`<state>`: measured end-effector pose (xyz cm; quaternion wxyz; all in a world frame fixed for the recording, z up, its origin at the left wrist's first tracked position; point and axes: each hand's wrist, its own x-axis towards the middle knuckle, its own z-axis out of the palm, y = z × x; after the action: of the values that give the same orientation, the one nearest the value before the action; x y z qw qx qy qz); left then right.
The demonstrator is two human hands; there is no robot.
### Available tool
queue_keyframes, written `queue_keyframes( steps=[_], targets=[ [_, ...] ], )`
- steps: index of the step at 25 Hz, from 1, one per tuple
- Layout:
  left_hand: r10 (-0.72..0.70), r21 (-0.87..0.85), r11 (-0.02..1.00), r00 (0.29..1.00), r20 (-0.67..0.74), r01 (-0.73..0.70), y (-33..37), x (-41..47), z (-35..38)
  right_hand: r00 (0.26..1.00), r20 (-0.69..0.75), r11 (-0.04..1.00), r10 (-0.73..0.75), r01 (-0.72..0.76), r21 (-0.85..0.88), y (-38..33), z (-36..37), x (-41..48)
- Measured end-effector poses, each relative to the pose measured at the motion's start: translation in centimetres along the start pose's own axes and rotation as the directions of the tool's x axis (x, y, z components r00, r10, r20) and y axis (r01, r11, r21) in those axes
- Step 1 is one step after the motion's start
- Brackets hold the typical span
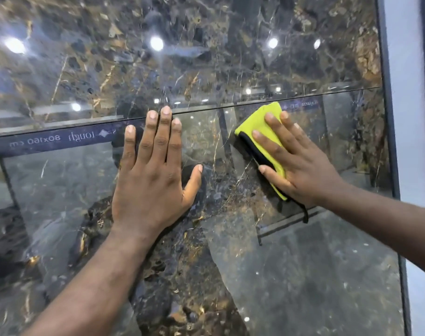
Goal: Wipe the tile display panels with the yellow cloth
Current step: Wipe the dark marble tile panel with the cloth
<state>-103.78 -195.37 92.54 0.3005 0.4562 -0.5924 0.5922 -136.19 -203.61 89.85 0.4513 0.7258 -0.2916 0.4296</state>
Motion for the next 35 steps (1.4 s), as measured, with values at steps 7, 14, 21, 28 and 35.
queue_keyframes(
  steps=[7, 14, 21, 28, 35],
  targets=[
    [0.018, -0.011, 1.0, 1.0, 0.007, -0.018, 0.0, 0.1, -0.3, 0.973, -0.042, 0.97, 0.225, -0.219, 0.107, -0.3, 1.0, 1.4],
    [-0.075, -0.047, 0.996, 0.997, -0.032, 0.073, 2.4, 1.5, -0.8, 0.791, -0.026, 0.777, 0.611, -0.593, 0.212, 5.2, 0.6, 1.6],
    [0.014, -0.045, 0.999, 0.999, -0.047, -0.017, 7.4, 5.2, 0.0, 0.873, -0.085, 0.858, 0.48, -0.446, 0.255, 10.8, 0.6, -0.1],
    [0.018, -0.065, 0.998, 0.998, -0.053, -0.021, 12.8, 8.7, 1.4, 0.978, -0.113, 0.982, 0.175, -0.165, 0.091, 16.9, 0.8, -4.0],
    [-0.014, -0.058, 0.998, 0.998, -0.053, 0.011, 18.0, 10.7, 2.5, 0.994, -0.061, 0.996, -0.092, 0.092, -0.007, 20.5, 0.9, -6.8]
  ],
)
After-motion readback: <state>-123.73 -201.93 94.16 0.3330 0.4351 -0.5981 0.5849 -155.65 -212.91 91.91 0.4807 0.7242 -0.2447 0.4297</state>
